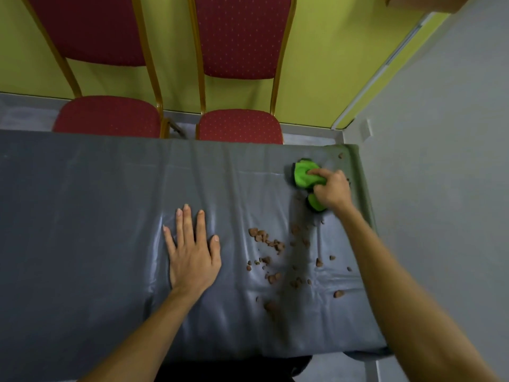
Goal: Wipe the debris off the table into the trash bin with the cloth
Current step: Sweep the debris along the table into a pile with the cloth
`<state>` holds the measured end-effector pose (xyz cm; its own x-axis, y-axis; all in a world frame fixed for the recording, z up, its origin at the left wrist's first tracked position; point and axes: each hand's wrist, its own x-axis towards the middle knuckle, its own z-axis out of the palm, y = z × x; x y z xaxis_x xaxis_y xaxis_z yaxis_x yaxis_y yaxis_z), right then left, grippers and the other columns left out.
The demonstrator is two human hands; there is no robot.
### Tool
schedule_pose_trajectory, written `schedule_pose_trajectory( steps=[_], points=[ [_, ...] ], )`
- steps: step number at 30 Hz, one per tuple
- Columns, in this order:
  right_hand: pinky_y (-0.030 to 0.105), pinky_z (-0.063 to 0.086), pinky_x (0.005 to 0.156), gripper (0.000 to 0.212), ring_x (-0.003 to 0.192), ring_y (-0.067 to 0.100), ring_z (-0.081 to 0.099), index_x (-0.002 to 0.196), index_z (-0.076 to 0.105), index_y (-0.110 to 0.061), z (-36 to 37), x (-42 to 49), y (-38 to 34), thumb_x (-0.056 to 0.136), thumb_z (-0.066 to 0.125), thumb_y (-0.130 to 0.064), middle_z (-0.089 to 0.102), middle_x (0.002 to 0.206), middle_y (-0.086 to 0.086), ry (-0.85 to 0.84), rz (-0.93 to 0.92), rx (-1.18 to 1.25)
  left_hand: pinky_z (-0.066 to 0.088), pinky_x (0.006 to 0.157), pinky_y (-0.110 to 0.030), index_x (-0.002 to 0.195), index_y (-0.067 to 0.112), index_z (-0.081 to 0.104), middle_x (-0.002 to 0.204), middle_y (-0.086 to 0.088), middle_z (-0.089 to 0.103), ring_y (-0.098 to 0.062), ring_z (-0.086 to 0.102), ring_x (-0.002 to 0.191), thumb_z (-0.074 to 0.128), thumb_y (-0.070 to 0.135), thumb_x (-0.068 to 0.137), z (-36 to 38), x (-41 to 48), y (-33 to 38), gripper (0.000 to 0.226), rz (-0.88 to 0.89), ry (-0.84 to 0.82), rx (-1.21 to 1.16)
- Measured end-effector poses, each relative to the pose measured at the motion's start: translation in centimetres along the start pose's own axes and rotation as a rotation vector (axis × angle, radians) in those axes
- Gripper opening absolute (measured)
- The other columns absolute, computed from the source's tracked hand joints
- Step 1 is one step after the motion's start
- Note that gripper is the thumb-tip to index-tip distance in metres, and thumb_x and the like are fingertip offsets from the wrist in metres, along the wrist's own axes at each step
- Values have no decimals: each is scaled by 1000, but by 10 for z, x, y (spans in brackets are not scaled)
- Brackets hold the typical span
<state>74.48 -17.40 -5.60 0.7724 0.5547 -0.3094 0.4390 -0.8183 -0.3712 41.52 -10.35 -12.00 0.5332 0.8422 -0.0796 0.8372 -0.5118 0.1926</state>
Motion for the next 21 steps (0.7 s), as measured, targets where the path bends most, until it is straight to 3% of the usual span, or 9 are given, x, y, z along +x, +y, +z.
schedule_pose_trajectory(
  steps=[3, 5, 8, 10, 13, 18, 21],
  points=[
    [35, 49, 83, 49, 93, 36, 60, 113, 69, -33, 16, -51, -6, 78, 54, -3, 54, 109, 14, -139, -97, 16, 8, 120, -60, 154, 11, 25, 164, -16, 8, -29, 0, 153, 29, 45, 97, -1, 0, 1, 67, 0, -3, -7],
    [31, 55, 75, 51, 85, 25, 65, 104, 71, -39, 13, -77, -3, 74, 55, -1, 64, 106, 4, -356, -133, 54, 8, 120, -60, 154, 10, 26, 164, -16, 9, -29, 1, 153, 30, 44, 97, -1, -1, 0, 66, 1, 6, -5],
    [20, 55, 77, 50, 90, 13, 64, 97, 75, -34, -17, -82, 7, 75, 55, 7, 71, 103, -4, -502, -67, 240, 9, 120, -60, 153, 10, 26, 164, -16, 9, -29, 1, 153, 29, 44, 97, -2, -1, 1, 66, 3, 14, -2],
    [13, 52, 67, 47, 85, 13, 62, 96, 74, -24, -46, -65, 14, 78, 52, 13, 71, 97, 1, -374, 4, 383, 9, 120, -60, 153, 10, 26, 164, -17, 11, -30, 2, 153, 30, 43, 97, -2, -1, 2, 66, 5, 24, -8],
    [16, 52, 56, 43, 77, 17, 61, 98, 72, -17, -86, -23, 16, 76, 50, 13, 68, 91, 5, -172, 52, 447, 8, 120, -60, 153, 9, 27, 163, -18, 12, -30, 3, 153, 32, 42, 96, -3, -1, 2, 66, 6, 24, -4],
    [23, 45, 60, 41, 88, 20, 55, 109, 70, -17, -124, 52, 3, 78, 52, 2, 62, 99, 8, -37, 79, 348, 8, 120, -59, 153, 8, 26, 164, -17, 12, -29, 2, 153, 28, 43, 96, -2, -3, 1, 67, 6, 23, 13],
    [25, 45, 73, 42, 100, 23, 58, 113, 69, -23, -119, 85, 5, 81, 50, -5, 62, 103, 5, 40, 128, 283, 7, 121, -59, 153, 8, 28, 163, -17, 13, -30, 4, 153, 29, 44, 95, -1, -3, 1, 68, 11, 46, 3]
  ],
)
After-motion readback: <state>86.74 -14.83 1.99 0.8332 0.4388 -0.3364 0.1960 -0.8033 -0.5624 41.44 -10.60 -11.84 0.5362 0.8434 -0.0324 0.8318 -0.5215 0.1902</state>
